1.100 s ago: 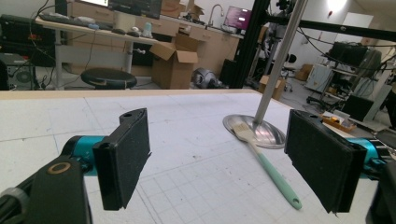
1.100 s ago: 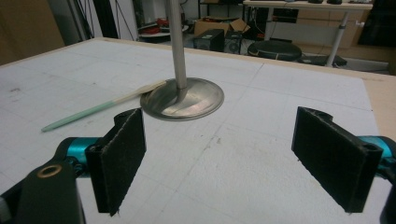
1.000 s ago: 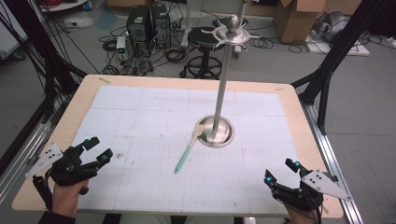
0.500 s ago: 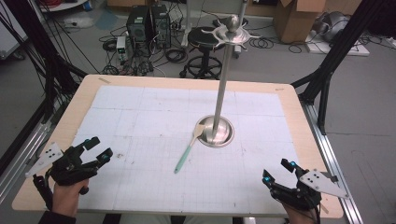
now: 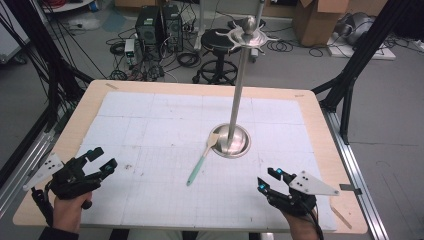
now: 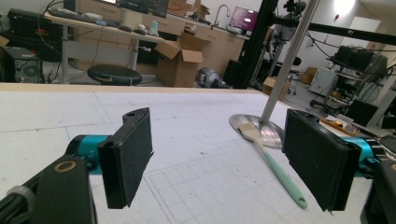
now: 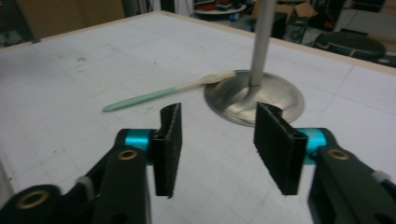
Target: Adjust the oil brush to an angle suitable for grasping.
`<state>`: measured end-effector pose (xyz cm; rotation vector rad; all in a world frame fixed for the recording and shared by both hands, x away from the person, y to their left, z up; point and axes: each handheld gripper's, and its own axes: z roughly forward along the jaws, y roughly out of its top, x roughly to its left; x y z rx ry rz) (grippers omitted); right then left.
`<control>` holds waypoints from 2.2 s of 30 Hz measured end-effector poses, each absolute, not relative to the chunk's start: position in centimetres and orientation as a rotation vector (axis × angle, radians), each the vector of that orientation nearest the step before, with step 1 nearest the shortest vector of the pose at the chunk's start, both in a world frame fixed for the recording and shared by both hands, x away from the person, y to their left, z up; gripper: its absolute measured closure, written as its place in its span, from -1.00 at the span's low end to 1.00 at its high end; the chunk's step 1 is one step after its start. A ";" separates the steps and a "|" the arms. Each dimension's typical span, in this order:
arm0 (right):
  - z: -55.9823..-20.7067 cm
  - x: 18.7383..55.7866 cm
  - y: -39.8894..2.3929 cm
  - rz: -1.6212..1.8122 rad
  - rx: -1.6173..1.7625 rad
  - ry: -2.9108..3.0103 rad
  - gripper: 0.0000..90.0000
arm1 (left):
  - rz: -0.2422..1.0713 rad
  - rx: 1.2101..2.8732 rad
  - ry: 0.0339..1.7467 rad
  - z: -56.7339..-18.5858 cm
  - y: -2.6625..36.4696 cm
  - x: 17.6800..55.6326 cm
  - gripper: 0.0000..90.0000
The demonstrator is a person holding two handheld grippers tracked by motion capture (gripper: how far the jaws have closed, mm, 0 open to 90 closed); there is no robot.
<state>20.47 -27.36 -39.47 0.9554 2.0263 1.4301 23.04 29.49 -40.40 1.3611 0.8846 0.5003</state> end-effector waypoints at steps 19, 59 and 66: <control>-42.3 25.7 -12.3 1.241 0.606 2.506 0.98 | 0.489 1.356 0.891 -40.5 30.1 23.1 -0.44; -41.9 35.9 -8.1 1.128 0.847 2.438 0.98 | 0.488 1.326 0.899 -40.5 30.8 23.0 -0.43; -43.2 39.3 -8.1 1.031 0.948 2.466 0.98 | 0.480 1.321 0.900 -40.5 30.9 23.1 -0.43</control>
